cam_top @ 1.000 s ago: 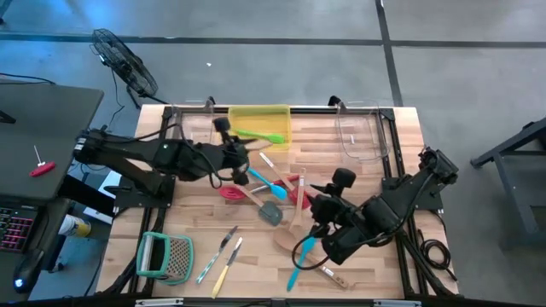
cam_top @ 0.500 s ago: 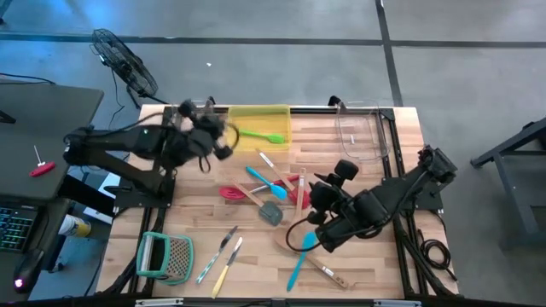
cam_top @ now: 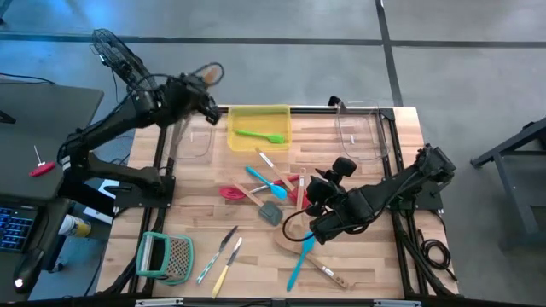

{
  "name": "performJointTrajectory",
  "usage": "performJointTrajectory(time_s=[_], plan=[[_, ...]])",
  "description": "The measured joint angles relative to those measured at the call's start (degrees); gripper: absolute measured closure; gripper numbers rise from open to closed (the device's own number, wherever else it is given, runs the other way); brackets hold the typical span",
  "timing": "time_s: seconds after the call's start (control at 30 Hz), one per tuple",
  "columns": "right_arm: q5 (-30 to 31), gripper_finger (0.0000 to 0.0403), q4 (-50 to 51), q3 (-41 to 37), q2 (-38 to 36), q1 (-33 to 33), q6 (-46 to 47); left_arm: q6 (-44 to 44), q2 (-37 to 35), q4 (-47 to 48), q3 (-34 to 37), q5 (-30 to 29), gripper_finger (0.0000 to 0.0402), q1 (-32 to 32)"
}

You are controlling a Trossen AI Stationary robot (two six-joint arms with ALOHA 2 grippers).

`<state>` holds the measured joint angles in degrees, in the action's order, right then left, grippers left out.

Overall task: Pick & Place Kitchen Items
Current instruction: Put the right wooden spork ladle into the left transparent bin

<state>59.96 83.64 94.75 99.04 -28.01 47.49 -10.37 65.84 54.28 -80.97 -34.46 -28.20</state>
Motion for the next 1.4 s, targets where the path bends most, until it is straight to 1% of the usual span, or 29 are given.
performJointTrajectory(time_s=[0.1,0.23,0.3,0.4,0.53,0.77,0.93,1.17,1.3,1.4], plan=[[-0.24,0.0297,0.02,-1.41,0.00,0.00,1.01,0.01,0.00,0.28,0.00,4.17,0.0387,-6.59],[-0.39,0.0297,0.12,-3.07,0.00,-0.34,2.36,-0.25,0.06,1.43,0.00,13.72,0.0386,-15.85],[-0.43,0.0297,0.03,-3.75,0.00,-0.73,2.49,-0.33,0.36,1.77,0.59,16.44,0.0386,-19.61],[-0.51,0.0297,0.02,-4.39,0.00,-1.50,3.68,-0.49,0.44,1.12,3.90,17.69,0.0387,-22.66],[-0.54,0.0297,-0.02,-4.93,0.00,-2.72,3.98,-1.78,0.43,-1.87,9.59,22.33,0.0387,-24.13],[-0.42,0.0298,1.02,-4.90,0.00,-4.52,5.68,-1.88,0.43,-6.19,16.93,22.38,0.0387,-24.32],[-0.39,0.0298,2.26,-4.90,0.00,-5.58,8.07,-1.90,0.33,-11.39,20.79,22.10,0.0387,-24.32],[-0.09,0.0298,3.39,-4.86,0.00,-6.27,9.72,-0.09,0.31,-14.82,24.02,20.75,0.0387,-24.32],[-0.08,0.0298,3.41,-4.84,0.00,-6.23,9.72,1.52,0.33,-16.44,25.26,17.35,0.0387,-24.32],[-0.08,0.0298,3.43,-4.84,0.00,-6.23,9.72,3.07,0.33,-19.04,25.85,16.84,0.0387,-24.32]])
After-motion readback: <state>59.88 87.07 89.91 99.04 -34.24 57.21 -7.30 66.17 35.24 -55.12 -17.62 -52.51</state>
